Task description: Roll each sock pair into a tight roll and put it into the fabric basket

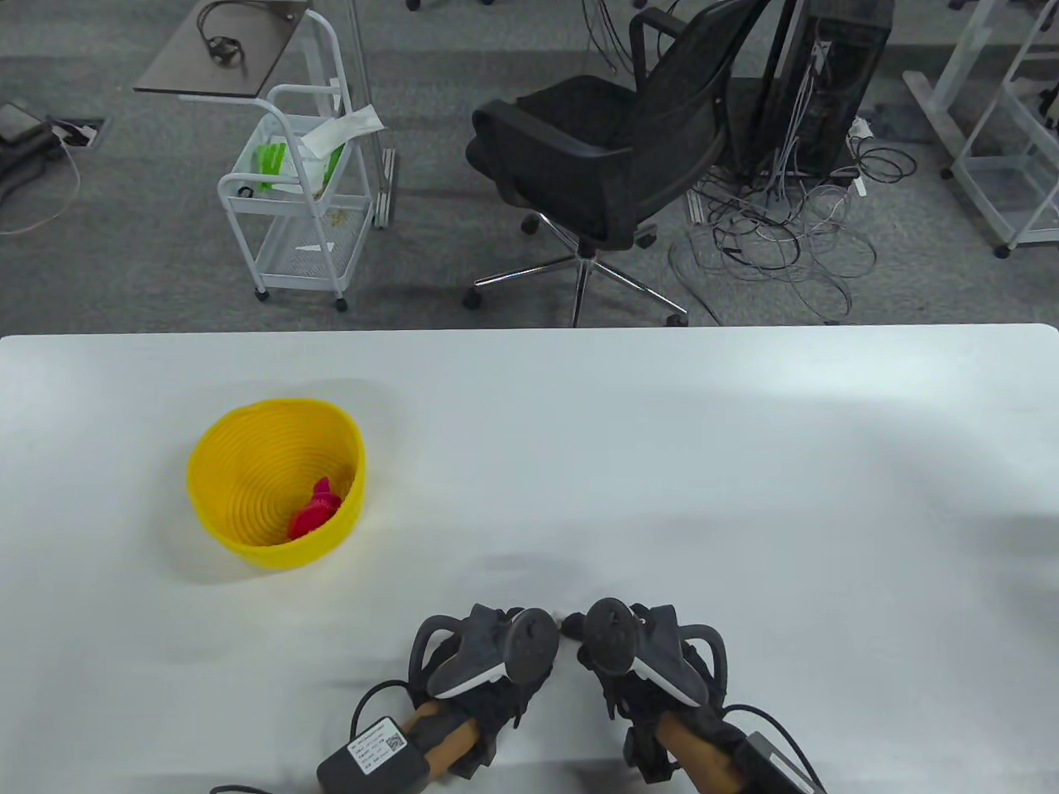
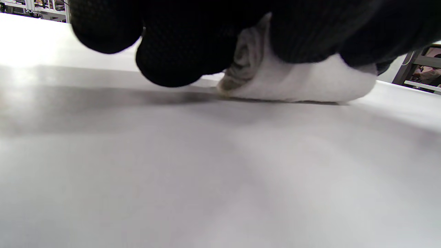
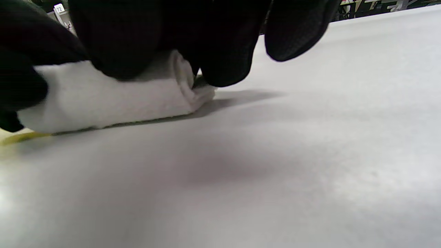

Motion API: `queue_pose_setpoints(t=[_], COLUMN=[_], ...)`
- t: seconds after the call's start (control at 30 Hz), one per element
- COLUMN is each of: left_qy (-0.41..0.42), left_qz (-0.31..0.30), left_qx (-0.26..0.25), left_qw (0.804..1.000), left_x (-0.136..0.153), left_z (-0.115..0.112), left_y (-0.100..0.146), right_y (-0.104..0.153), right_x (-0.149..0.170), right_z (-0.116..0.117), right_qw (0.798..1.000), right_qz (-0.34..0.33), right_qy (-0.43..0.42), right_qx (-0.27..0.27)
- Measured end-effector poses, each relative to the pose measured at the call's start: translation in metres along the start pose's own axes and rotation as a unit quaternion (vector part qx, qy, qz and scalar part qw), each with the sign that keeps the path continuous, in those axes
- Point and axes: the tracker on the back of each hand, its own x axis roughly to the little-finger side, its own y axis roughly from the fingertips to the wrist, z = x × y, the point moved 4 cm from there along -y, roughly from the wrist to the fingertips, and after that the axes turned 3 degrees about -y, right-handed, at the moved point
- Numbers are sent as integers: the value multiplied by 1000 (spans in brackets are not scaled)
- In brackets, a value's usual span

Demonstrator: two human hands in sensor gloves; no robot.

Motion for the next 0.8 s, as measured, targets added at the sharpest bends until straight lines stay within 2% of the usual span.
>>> queue_pose_setpoints(t=[0.23,0.4,0.6,0.7,0.8], left_qy=[29,47,90,92,90], left_qz=[5,9,21,25,19], left_qx=[16,17,20,11,-11], left_qw=[999,999,996,995,996], left_x=[4,7,15,17,15], left_z=[-1,-2,-3,3,18], left_y=[-1,-1,0,1,7], right_y=[15,18,12,10,8], right_x=[-20,-27,-18,-17,-14], right_z=[-23,-15,-5,-2,1], right_qw=[997,994,996,996,997], right_qz=[-57,-68,-49,-44,-34], right_qy=[34,79,71,75,75], right_qx=[44,20,-8,-9,-5])
